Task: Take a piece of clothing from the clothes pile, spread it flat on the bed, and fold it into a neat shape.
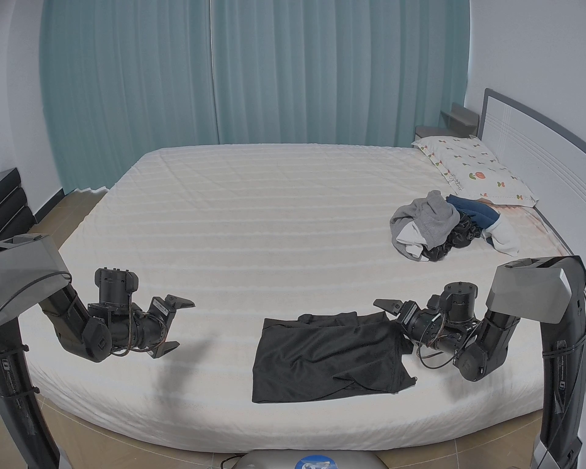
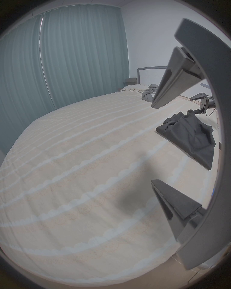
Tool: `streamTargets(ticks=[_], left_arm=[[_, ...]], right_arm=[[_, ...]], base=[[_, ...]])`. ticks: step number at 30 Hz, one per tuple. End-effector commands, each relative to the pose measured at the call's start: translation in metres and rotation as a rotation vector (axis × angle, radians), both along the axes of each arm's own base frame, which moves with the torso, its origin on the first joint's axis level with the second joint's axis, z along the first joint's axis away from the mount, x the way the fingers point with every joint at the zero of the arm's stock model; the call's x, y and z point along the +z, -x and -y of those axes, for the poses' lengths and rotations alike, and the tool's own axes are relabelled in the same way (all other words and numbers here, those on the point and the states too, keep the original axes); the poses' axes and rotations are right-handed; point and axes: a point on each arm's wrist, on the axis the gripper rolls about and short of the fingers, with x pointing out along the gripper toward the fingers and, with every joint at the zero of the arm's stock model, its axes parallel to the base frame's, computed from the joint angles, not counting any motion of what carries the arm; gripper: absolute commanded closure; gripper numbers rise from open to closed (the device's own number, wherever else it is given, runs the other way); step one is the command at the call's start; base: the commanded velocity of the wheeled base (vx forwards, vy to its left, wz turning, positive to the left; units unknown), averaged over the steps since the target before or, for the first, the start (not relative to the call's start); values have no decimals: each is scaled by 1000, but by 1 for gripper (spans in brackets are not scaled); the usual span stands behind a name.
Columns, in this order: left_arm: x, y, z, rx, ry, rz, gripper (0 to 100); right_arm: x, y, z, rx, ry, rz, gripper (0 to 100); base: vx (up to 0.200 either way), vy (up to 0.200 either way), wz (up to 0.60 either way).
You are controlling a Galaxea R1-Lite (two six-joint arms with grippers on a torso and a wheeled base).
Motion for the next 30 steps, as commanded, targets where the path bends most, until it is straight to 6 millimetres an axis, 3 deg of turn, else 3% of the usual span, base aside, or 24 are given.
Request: streamTargets(ticks=[1,14,15,23,30], left_arm=[[-1,0,0,0,0,-4,0],[-2,-1,0,0,0,-4,0],[-1,-1,0,0,0,-2,0],[-2,-1,0,0,0,-4,0],[-2,-1,0,1,-1,-4,0]], right_arm=[[1,-1,3,-8,1,4,0],[-13,-1,0,10,29,-24,0],[-16,-3,0,10,31,-28,100],[-16,-12,5,-10,31,-8,100],[-12,-27,22,-82,26,28,100]], base=[[0,0,0],[0,0,0],[0,0,0],[0,0,0],[0,0,0]])
